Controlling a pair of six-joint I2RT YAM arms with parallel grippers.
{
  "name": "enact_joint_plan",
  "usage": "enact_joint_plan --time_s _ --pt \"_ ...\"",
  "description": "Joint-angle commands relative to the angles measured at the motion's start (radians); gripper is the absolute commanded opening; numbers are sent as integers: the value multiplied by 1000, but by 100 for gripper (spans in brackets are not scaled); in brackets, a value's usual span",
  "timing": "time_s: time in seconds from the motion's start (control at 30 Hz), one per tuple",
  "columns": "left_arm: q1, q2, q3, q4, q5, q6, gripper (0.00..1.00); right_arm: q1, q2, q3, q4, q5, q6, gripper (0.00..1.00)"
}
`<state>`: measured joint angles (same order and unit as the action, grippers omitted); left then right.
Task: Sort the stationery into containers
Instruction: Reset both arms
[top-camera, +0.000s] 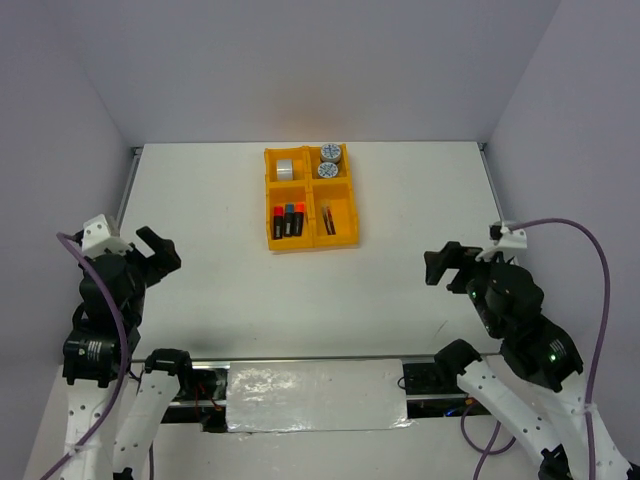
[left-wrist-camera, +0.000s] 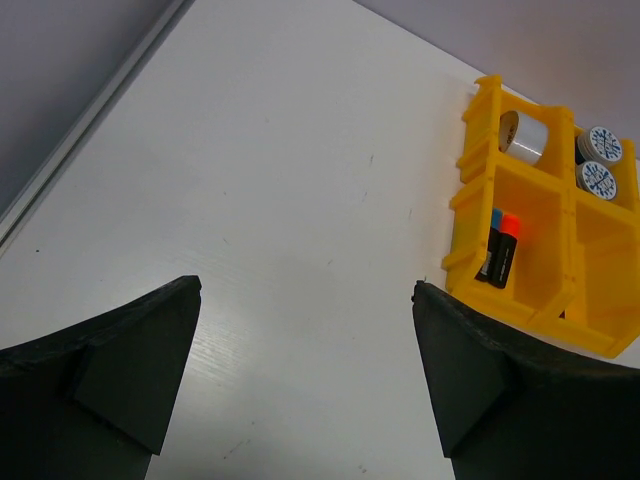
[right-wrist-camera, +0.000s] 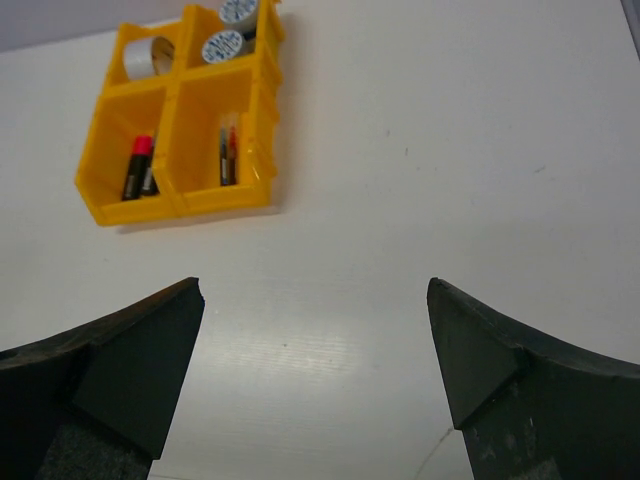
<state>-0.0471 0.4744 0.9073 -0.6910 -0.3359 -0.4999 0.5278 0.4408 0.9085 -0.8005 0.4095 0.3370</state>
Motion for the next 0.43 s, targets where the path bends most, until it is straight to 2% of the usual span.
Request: enact_joint_plan --time_s 0.0,0.4 --pt "1 -39 -36 34 26 8 99 5 -57 16 -5 -31 -13 100" --pt "-30 -28 -44 44 47 1 99 3 -50 44 -49 -11 8 100"
